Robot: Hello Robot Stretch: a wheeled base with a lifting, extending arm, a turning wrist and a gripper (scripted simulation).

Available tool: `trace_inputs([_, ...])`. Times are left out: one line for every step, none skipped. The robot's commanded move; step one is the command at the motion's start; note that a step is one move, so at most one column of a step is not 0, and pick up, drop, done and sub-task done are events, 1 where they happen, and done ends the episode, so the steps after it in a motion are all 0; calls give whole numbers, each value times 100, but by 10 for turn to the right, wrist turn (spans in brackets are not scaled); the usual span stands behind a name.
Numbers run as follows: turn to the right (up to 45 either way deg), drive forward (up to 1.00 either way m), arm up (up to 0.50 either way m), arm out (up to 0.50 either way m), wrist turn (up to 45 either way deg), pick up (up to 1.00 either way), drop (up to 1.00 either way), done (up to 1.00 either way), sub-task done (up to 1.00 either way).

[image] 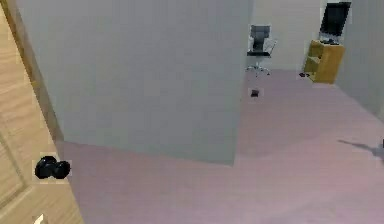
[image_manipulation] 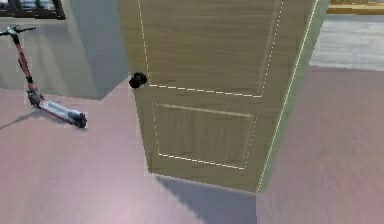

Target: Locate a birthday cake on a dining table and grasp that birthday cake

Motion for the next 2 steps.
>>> trace_inputs([0,75,0,0,0,0,0,0,0])
trace_inputs([-270,0,0,0,0,0,0,0,0])
